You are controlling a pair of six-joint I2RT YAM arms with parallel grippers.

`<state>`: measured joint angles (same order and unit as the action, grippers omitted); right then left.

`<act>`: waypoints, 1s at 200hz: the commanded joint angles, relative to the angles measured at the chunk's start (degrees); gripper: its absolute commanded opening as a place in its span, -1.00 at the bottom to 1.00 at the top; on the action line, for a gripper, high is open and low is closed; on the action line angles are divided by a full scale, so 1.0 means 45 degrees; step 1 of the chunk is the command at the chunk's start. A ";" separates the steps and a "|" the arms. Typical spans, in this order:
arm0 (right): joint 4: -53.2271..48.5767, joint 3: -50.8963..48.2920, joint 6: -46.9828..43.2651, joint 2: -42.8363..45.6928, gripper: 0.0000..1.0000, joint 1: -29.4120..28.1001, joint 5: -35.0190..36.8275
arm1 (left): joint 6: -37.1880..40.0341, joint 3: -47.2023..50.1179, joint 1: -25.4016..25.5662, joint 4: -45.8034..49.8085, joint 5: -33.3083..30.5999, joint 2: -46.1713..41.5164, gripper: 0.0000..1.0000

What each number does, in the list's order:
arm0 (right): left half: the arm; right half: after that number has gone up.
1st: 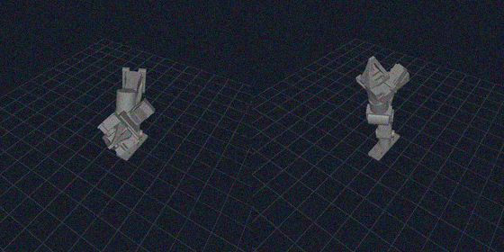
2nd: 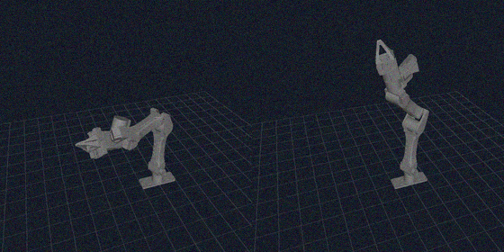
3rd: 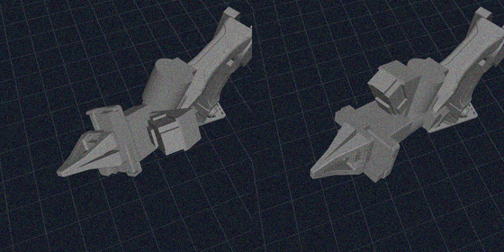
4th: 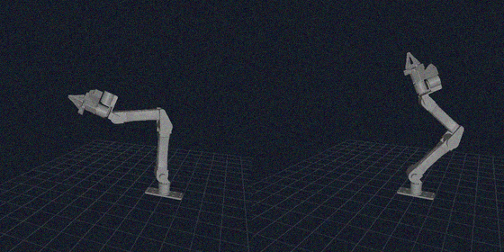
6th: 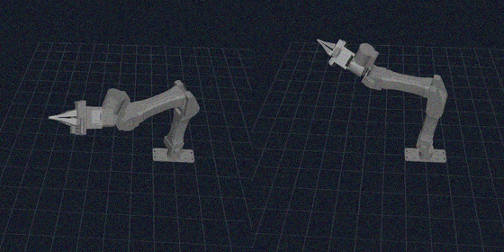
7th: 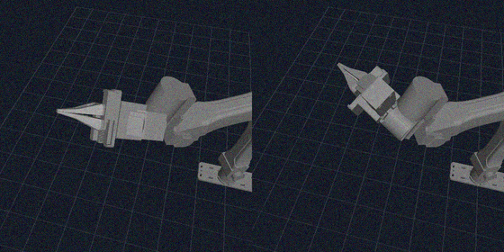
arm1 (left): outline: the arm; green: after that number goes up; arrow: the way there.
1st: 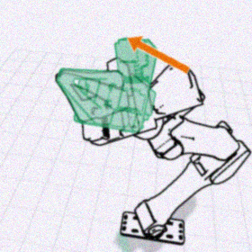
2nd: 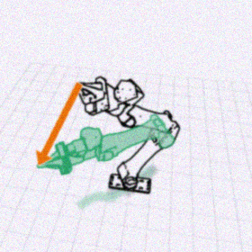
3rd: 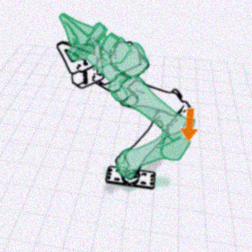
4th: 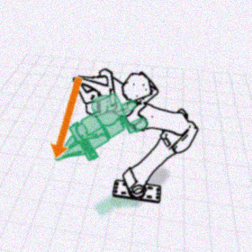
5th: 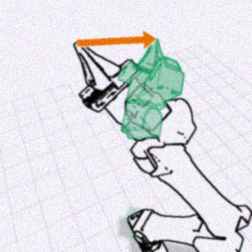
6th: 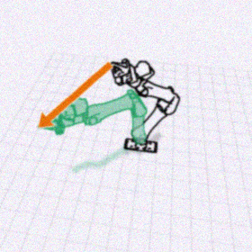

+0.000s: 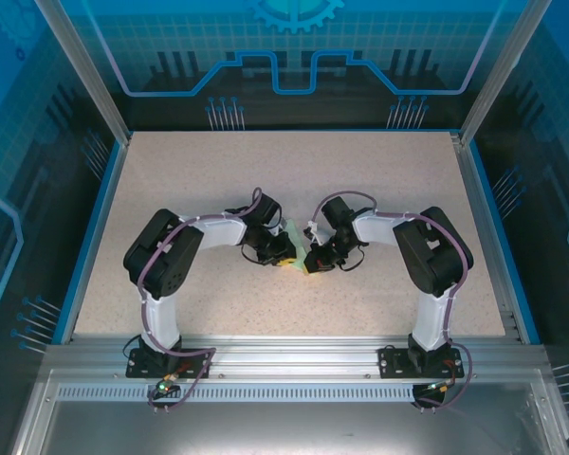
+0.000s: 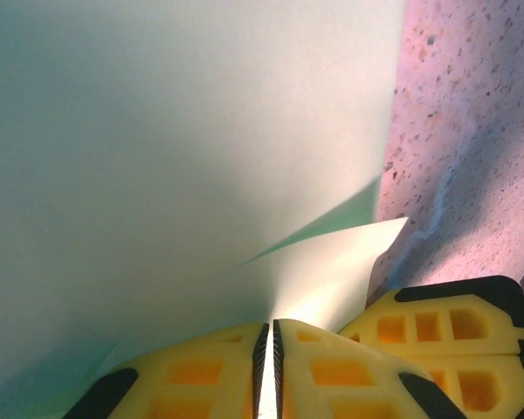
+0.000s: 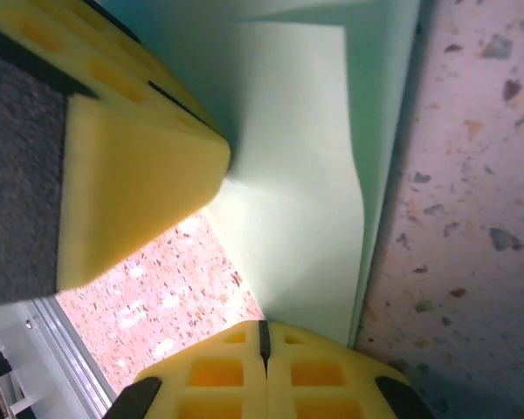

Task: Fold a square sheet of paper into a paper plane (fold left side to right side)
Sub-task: Third fold the triangle at the center of the table.

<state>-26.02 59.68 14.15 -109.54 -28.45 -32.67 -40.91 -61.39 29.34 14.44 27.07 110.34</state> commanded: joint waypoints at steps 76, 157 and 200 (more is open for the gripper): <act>-0.1385 -0.0269 0.0000 -0.0908 -0.96 0.0038 0.1893 | 0.1674 0.1266 -0.2525 0.1724 -0.2076 -0.0346 -0.66; -0.1503 -0.0007 -0.0030 -0.0922 -0.96 0.0039 0.1909 | 0.1860 0.0636 -0.1864 0.2113 -0.0937 -0.3357 -0.53; -0.1542 -0.0017 -0.0044 -0.0892 -0.96 0.0033 0.1995 | 0.1261 0.0057 -0.0307 0.1155 -0.0196 -0.2258 -0.53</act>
<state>-28.05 61.10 14.15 -110.26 -28.47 -32.42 -33.93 -58.52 24.97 20.75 23.68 96.42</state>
